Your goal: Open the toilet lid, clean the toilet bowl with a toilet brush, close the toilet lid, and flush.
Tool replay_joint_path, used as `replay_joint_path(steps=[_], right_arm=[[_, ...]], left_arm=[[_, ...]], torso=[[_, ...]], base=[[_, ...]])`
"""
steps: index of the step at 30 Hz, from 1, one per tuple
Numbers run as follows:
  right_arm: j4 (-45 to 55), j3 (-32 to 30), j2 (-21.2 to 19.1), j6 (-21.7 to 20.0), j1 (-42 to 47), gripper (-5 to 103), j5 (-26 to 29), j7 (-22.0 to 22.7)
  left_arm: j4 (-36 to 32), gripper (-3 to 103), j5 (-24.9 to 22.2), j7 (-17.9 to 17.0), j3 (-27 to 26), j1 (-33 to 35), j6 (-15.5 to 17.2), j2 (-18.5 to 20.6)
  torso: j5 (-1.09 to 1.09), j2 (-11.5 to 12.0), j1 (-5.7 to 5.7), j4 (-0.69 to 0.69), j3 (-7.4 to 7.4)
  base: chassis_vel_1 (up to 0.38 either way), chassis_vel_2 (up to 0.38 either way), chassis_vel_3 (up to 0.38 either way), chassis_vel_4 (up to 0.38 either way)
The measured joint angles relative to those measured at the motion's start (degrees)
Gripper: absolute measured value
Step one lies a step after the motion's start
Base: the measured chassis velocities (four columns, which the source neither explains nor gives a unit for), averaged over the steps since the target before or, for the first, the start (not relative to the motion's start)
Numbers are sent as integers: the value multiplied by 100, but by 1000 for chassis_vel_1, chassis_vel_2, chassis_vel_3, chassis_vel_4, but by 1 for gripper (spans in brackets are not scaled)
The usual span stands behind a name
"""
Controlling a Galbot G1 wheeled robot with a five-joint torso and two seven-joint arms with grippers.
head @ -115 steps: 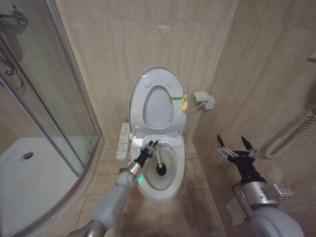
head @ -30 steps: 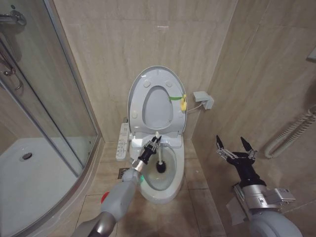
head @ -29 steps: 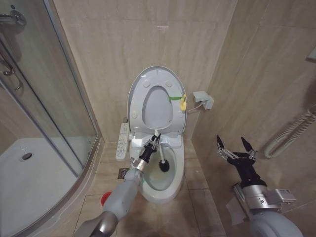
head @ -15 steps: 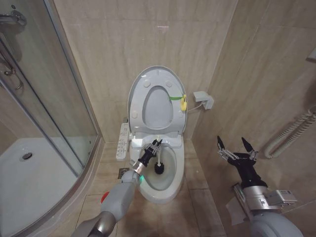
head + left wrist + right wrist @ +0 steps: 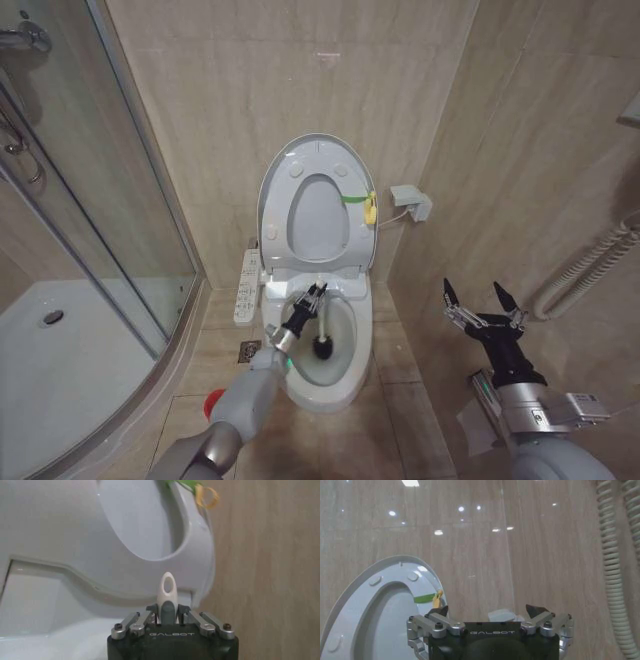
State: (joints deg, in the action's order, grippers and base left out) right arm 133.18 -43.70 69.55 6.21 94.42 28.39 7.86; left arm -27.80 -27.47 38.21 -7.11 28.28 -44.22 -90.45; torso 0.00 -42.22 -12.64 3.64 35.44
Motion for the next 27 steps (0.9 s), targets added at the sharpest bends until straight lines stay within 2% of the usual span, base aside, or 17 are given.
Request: replay_joint_path(steps=[2, 4, 5, 8, 9, 11, 13, 15, 17, 18, 22, 27], right_arm=[[-4, 26, 2, 7, -3, 100, -15, -2], [-7, 67, 4, 11, -8, 100, -38, -3], [-7, 67, 4, 11, -8, 100, -38, -3], [-1, 73, 5, 32, 11, 100, -51, -3], [-1, 73, 5, 32, 11, 100, -51, -3], [2, 41, 17, 57, 58, 100, -52, -12], [2, 18, 39, 85, 103, 100, -53, -37], [1, 17, 51, 97, 121, 100, -54, -48], [-5, 29, 62, 115, 125, 100, -64, -61], [-5, 29, 62, 115, 125, 100, -64, -61], [-9, 76, 47, 116, 63, 100, -70, -61], [3, 76, 43, 116, 76, 100, -70, -59]], left_arm=[[-43, 25, -92, 9, 8, 44, -18, 24], [-126, 25, -752, 73, 94, 48, 35, -32], [-126, 25, -752, 73, 94, 48, 35, -32], [-279, 25, -1810, 106, 180, -42, 229, -159], [-279, 25, -1810, 106, 180, -42, 229, -159], [-295, 25, -2208, 106, 164, -93, 335, -170], [-292, 25, -2377, 113, 148, -100, 399, -173], [-262, 25, -2352, 132, 139, -87, 402, -172], [-178, 25, -1972, 211, 120, -12, 343, -132], [-178, 25, -1972, 211, 120, -12, 343, -132], [-186, 25, -1175, 407, 63, 108, 196, -24], [-298, 25, -902, 533, 48, 96, 41, 15]], torso=[[1, 0, 1, -1, 0], [0, 1, -1, -2, 2], [0, 1, -1, -2, 2], [-1, 0, 0, 7, 1], [-1, 0, 0, 7, 1], [0, 0, 0, 5, 2], [0, 0, 0, 3, 1], [0, 0, 0, 2, 1], [-1, 0, 0, 2, 1], [-1, 0, 0, 2, 1], [-1, 0, 0, -1, 0], [-1, 0, 0, 2, 1]], base=[[0, 0, 0, 0], [0, 0, 0, 0], [0, 0, 0, 0], [0, 0, 0, 0], [0, 0, 0, 0], [0, 0, 0, 0], [0, 0, 0, 0], [0, 0, 0, 0], [0, 0, 0, 0], [0, 0, 0, 0], [0, 0, 0, 0], [0, 0, 0, 0]])
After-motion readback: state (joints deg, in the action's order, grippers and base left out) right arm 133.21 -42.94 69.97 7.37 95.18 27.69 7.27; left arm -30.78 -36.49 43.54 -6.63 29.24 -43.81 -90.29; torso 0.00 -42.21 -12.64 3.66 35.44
